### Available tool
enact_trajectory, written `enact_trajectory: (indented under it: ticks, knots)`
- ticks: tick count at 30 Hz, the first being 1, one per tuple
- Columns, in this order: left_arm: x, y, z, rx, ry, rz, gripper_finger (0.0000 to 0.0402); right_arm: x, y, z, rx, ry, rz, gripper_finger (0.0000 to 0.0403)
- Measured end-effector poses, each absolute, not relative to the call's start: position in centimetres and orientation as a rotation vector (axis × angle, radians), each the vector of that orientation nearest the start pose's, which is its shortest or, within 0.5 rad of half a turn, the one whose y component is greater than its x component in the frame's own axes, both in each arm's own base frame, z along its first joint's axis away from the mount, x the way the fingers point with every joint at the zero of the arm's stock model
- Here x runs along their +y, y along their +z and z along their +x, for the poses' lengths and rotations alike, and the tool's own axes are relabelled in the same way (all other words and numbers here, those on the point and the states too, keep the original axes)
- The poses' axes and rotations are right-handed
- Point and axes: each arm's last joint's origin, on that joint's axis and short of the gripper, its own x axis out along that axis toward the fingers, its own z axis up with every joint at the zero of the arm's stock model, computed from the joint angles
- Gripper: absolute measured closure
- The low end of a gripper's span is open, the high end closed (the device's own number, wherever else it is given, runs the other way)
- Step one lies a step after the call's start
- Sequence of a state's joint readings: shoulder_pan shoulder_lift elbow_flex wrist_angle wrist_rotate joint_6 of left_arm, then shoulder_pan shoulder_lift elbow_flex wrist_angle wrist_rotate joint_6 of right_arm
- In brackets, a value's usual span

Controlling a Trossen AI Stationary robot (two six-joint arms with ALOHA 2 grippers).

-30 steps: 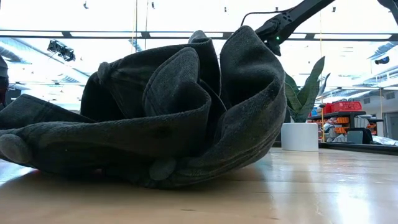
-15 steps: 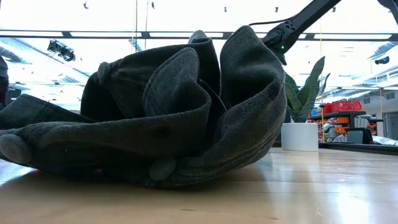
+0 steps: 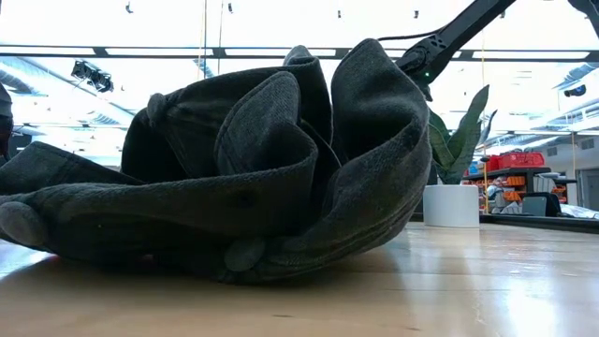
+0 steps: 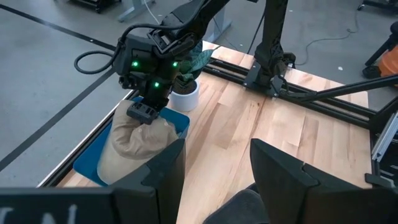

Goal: Pick & Place hat
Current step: Put the brown cap into the blue bin, then put the top black cap into the red bin

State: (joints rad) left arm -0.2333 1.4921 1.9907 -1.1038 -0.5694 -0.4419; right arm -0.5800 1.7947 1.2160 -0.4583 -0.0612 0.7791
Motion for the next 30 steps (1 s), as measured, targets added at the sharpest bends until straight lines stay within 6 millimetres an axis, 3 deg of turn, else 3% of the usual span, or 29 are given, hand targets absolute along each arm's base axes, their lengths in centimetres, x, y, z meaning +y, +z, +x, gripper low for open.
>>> enact_trajectory:
  ticks: [7,12,24,27,30]
  knots:
    - [-4.5,48.4,25.8,0.474,0.440,-0.189,0.0218,-20.0,20.5,30.8,0.822,-0.800,1.025,0.0167]
    - [-4.5,48.4,25.8,0.475,0.439,-0.186,0.0218,-20.4,23.1,31.0,0.848,-0.792,0.956,0.0113]
    - [-4.5,48.4,25.8,0.477,0.438,-0.180,0.0218,-20.7,27.1,30.9,1.016,-0.677,0.552,0.0127]
    - [-4.5,48.4,25.8,0.477,0.438,-0.180,0.0218,-20.5,29.0,30.4,1.057,-0.724,0.546,0.0146]
    - [-4.5,48.4,25.8,0.479,0.436,-0.172,0.0218,-19.6,32.5,29.8,1.020,-0.709,0.534,0.0180]
